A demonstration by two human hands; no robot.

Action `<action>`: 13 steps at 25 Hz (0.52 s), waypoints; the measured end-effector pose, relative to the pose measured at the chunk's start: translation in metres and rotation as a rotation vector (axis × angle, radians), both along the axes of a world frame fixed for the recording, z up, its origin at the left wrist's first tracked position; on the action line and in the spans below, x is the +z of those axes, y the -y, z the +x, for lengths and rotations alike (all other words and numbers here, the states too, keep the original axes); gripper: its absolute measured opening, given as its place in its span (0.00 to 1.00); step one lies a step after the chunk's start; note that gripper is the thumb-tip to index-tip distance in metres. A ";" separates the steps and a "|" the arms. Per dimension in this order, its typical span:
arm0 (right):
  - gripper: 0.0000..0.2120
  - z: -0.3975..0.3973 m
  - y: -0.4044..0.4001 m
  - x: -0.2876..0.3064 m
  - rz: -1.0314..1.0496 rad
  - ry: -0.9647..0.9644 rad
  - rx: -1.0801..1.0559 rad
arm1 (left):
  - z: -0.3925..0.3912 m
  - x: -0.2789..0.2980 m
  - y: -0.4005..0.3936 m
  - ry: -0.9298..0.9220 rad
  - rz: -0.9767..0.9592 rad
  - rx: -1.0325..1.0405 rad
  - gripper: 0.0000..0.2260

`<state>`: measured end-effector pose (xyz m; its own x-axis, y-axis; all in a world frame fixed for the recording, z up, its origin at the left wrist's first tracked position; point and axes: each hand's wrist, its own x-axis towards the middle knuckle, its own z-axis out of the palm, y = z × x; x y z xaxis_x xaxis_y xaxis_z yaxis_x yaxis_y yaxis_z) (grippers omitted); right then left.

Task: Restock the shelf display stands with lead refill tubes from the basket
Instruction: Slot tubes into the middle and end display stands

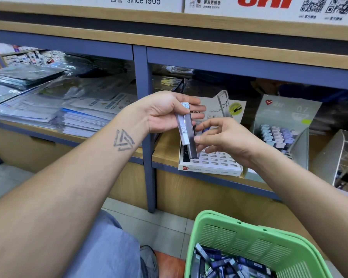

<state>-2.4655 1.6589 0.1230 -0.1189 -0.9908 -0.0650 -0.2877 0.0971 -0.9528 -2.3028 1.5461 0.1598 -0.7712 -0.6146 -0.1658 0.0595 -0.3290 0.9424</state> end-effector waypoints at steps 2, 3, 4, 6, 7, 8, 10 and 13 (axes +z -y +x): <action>0.16 -0.004 -0.001 0.000 -0.027 -0.049 0.004 | -0.004 0.002 -0.004 -0.048 -0.005 -0.032 0.20; 0.16 -0.005 -0.002 0.000 -0.044 -0.066 -0.001 | -0.007 0.003 -0.006 -0.062 -0.011 -0.041 0.20; 0.16 -0.007 -0.003 0.000 -0.062 -0.066 -0.011 | -0.010 0.004 -0.008 -0.073 -0.012 -0.043 0.20; 0.15 -0.011 -0.005 0.000 -0.085 -0.038 -0.028 | -0.016 0.004 -0.010 -0.097 0.011 -0.039 0.20; 0.13 -0.014 -0.006 0.001 -0.081 -0.028 -0.029 | -0.019 0.004 -0.011 -0.107 0.026 -0.035 0.19; 0.10 -0.018 -0.007 0.002 -0.070 -0.025 -0.034 | -0.021 0.004 -0.011 -0.111 0.034 -0.028 0.19; 0.09 -0.027 -0.010 0.003 -0.040 0.005 -0.057 | -0.025 0.003 -0.010 -0.083 0.015 -0.008 0.18; 0.10 -0.040 -0.018 0.006 -0.023 0.104 -0.067 | -0.034 0.003 -0.010 0.018 -0.040 0.047 0.15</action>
